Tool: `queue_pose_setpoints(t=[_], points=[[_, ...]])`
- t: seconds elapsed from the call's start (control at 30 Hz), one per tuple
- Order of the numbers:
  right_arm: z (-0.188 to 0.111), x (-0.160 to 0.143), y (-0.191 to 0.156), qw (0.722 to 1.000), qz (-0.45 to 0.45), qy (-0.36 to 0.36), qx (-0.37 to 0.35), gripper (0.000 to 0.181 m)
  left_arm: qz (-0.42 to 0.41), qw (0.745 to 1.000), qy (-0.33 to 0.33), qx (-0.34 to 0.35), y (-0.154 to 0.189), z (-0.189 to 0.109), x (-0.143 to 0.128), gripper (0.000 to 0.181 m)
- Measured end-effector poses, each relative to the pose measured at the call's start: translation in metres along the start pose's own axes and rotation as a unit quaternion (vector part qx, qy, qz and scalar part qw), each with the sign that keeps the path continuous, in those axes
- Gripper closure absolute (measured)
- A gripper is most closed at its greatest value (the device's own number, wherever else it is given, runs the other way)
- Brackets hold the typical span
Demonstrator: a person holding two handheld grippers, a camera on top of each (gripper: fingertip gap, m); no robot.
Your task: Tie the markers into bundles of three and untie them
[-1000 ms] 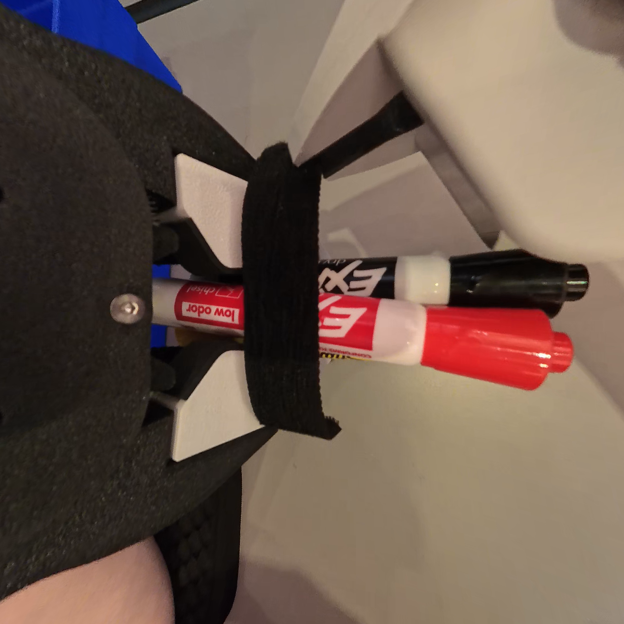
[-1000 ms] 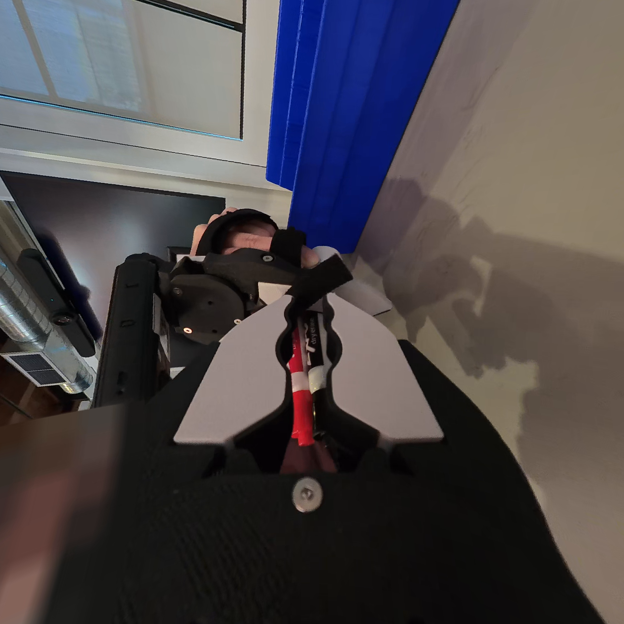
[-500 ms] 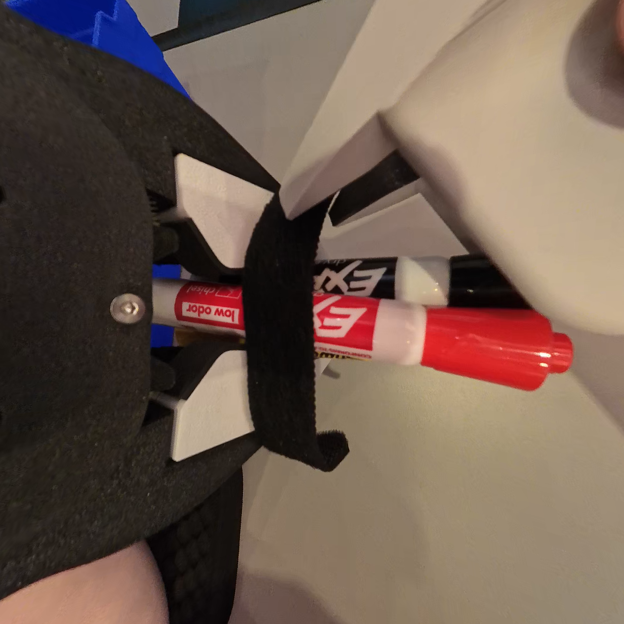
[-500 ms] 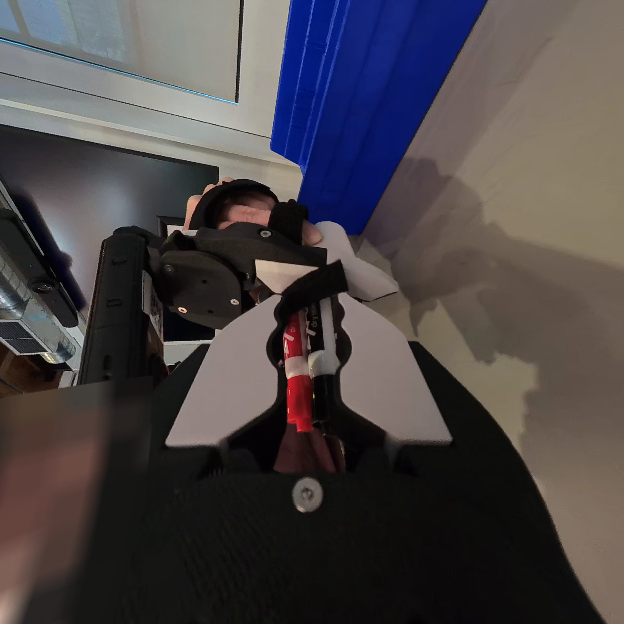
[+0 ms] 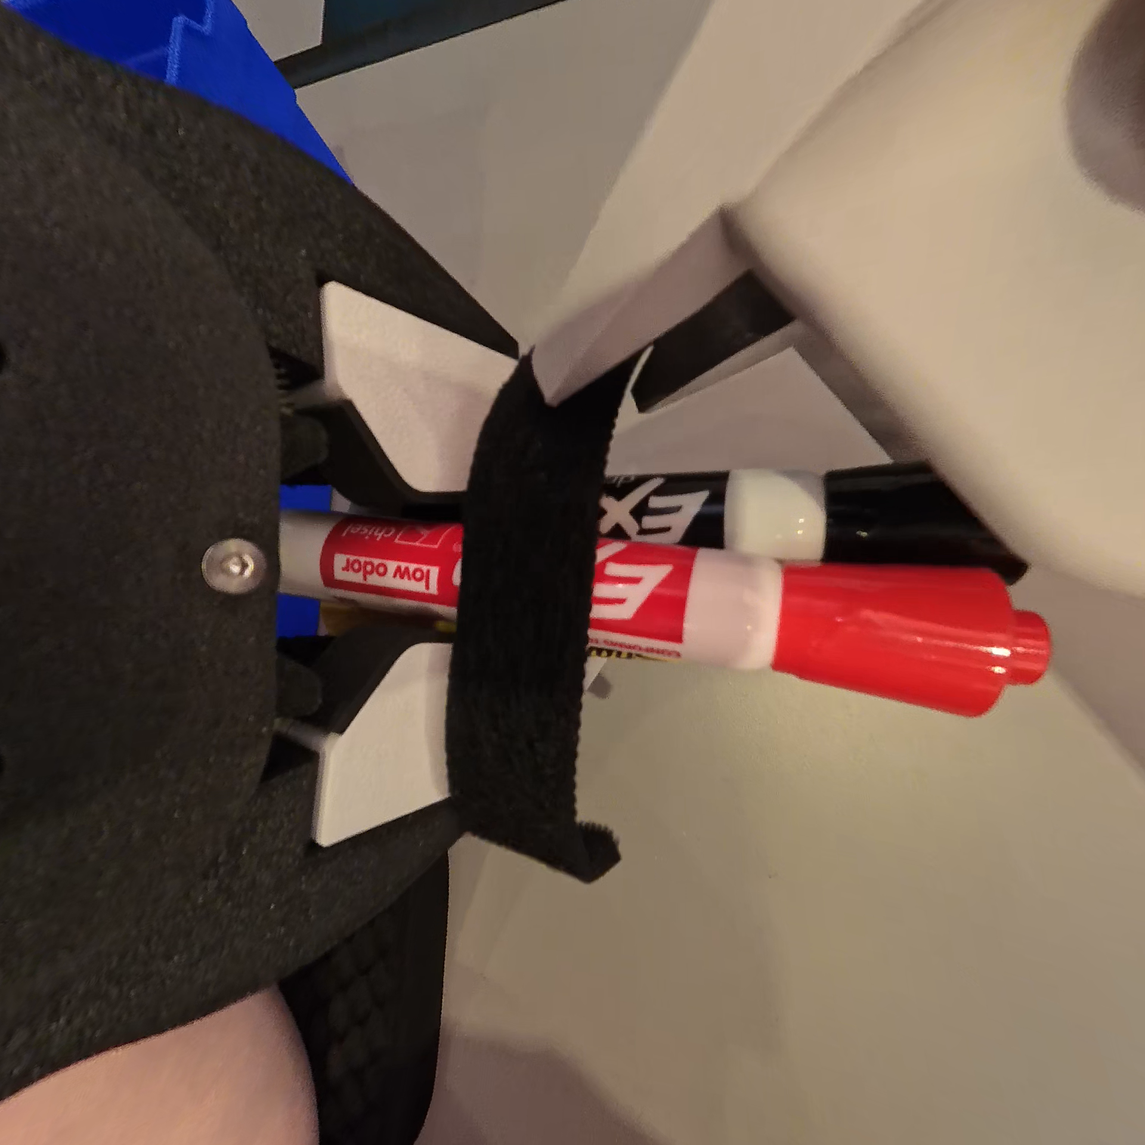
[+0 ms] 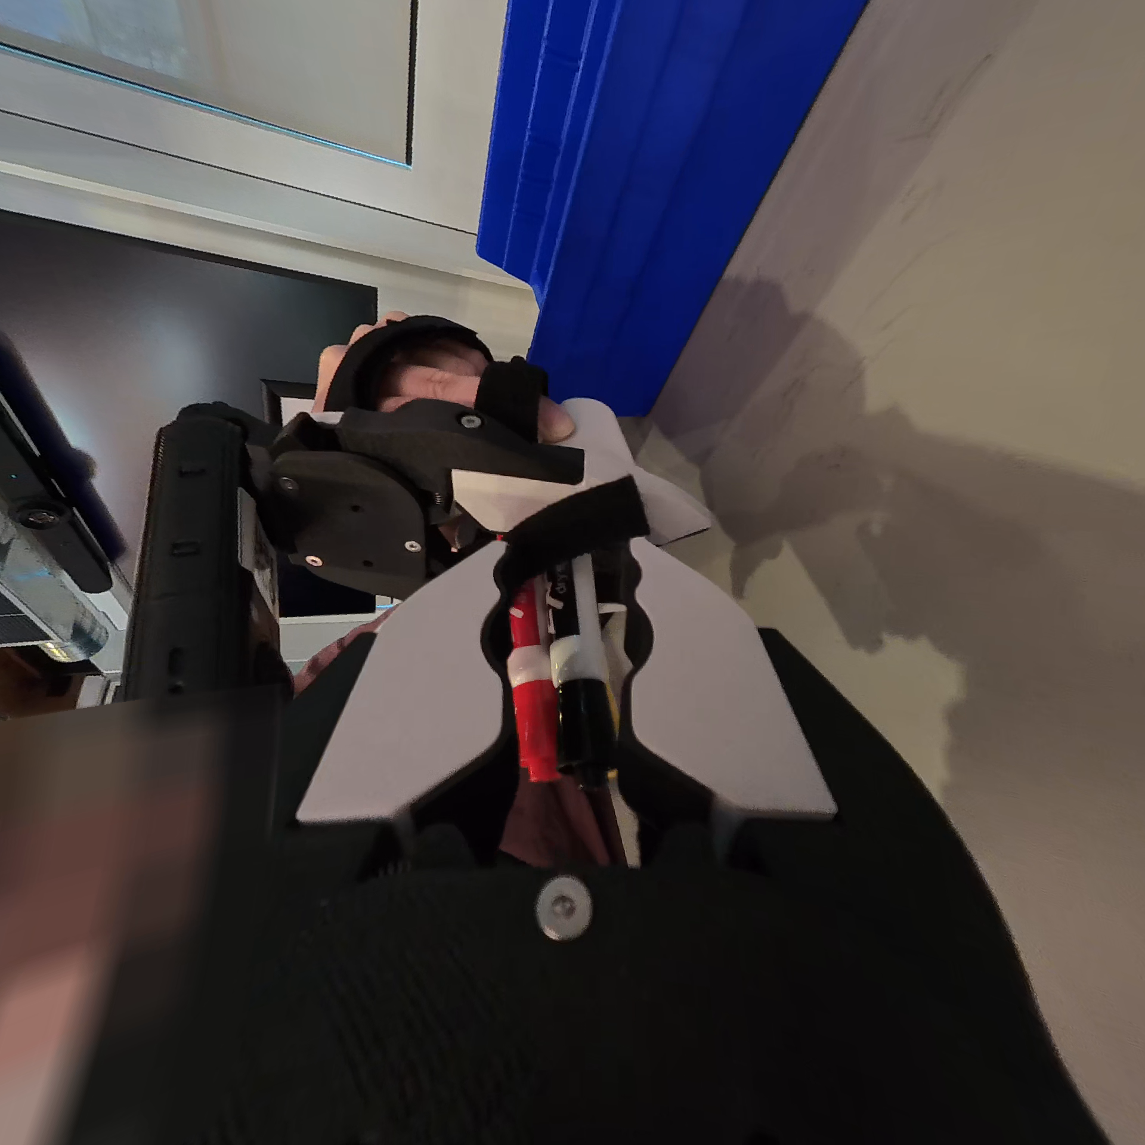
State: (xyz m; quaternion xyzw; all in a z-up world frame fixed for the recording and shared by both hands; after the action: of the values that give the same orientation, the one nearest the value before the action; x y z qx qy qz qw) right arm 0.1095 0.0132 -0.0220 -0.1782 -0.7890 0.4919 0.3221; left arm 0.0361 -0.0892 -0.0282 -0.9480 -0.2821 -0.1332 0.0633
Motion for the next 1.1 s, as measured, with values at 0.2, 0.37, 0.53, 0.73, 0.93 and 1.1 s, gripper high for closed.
queue_pose_setpoints(t=[0.2, 0.37, 0.53, 0.73, 0.93, 1.1], points=[[0.005, -0.003, -0.005, 0.999, -0.020, -0.037, -0.009, 0.144, 0.001, 1.000, 0.000, 0.000, 0.000, 0.000, 0.000, 0.139], [0.009, -0.005, -0.009, 0.997, -0.039, -0.064, -0.025, 0.139, 0.001, 1.000, -0.001, 0.000, 0.001, 0.000, 0.000, 0.139], [0.008, -0.002, -0.011, 0.995, -0.069, -0.061, -0.045, 0.136, 0.002, 1.000, -0.003, -0.002, 0.002, 0.001, 0.001, 0.139], [0.005, 0.004, -0.022, 0.982, -0.161, -0.048, -0.080, 0.134, 0.000, 1.000, -0.004, -0.005, 0.002, 0.001, 0.001, 0.139], [0.005, 0.004, -0.027, 0.961, -0.239, -0.051, -0.133, 0.130, 0.004, 1.000, 0.000, -0.008, 0.003, 0.001, 0.002, 0.139], [0.006, 0.002, -0.038, 0.927, -0.336, -0.054, -0.156, 0.136, 0.001, 1.000, 0.000, -0.008, 0.002, 0.000, 0.001, 0.139]])
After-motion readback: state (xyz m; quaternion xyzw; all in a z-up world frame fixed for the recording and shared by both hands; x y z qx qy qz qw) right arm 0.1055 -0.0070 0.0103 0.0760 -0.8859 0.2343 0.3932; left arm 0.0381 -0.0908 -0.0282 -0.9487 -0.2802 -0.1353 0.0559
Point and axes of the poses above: each gripper's, where its closed fingertips meet, z out along the fingers, x out of its top, y = z × x across the jaws, the point moved 9 cm from there along -z, back along the fingers, and after that the axes turned 8 degrees about -z, right-handed, at the moved point
